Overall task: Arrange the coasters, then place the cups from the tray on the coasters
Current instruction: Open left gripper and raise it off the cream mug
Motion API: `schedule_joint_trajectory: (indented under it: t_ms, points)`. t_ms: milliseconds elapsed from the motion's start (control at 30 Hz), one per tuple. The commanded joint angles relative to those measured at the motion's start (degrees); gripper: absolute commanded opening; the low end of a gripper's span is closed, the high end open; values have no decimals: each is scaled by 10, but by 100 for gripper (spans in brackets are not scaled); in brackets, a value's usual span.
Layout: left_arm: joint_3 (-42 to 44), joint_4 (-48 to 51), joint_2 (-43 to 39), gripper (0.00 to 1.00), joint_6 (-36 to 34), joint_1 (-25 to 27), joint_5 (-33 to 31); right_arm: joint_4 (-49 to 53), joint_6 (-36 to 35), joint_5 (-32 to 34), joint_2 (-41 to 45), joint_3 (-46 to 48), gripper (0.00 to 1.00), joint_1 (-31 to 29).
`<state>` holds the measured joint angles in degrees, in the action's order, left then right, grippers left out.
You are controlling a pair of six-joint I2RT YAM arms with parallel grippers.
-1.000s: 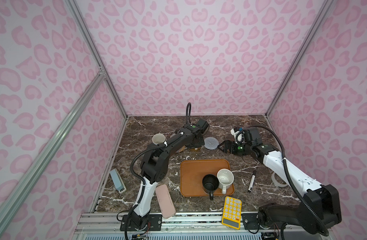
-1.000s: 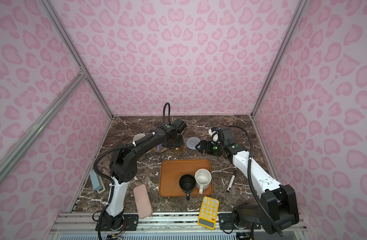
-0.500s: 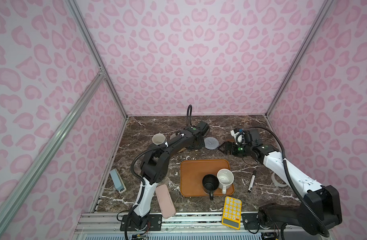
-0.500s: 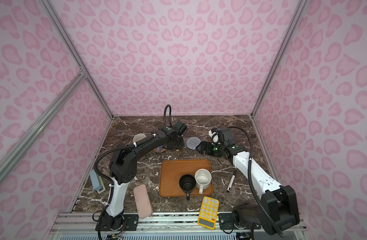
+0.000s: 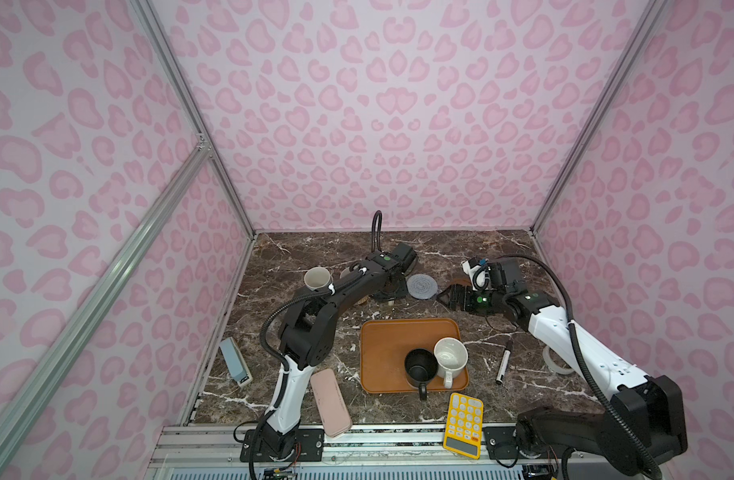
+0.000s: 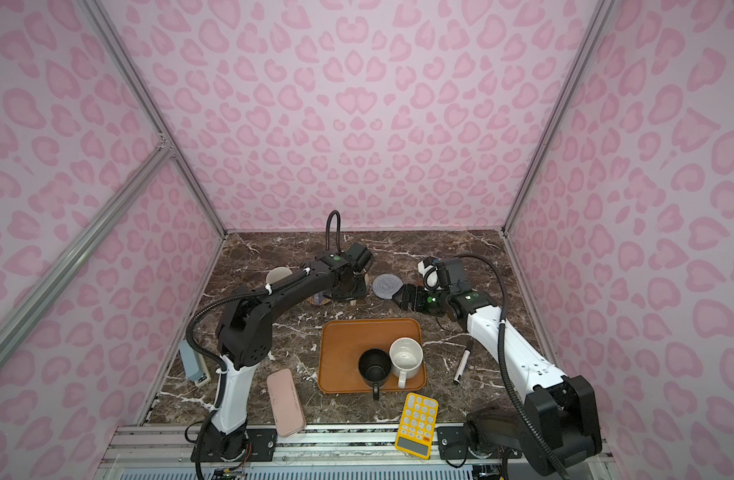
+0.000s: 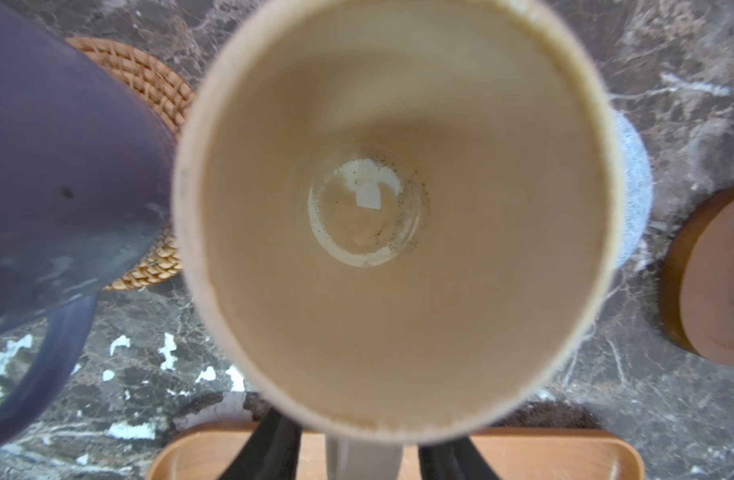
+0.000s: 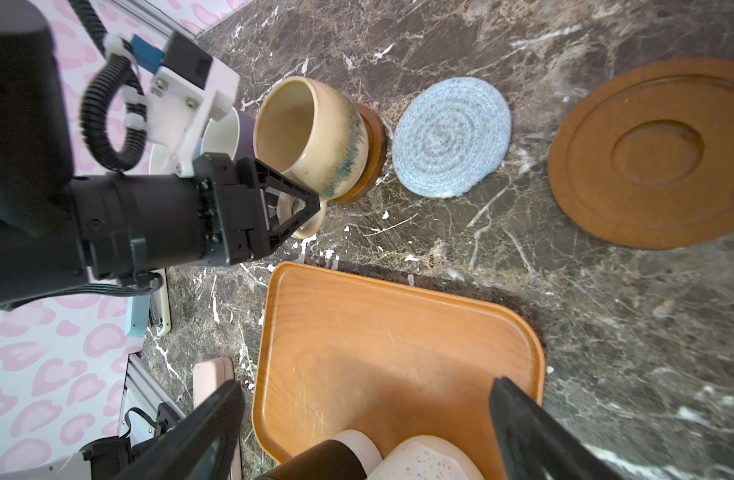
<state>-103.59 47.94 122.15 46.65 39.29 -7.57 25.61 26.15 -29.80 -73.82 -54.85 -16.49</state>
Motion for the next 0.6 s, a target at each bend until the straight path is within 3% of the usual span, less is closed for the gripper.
schedule_joint_trajectory:
  t_ms: [0,333,567]
  points:
    - [3,3,-21,56,0,3,-13,-8,-2,-1,-1,2,94,0]
    - [1,4,-79,98,0,13,-21,17,-18,11,-3,-15,98,0]
    - [8,2,-138,98,3,28,-11,29,-32,15,-2,-22,98,6]
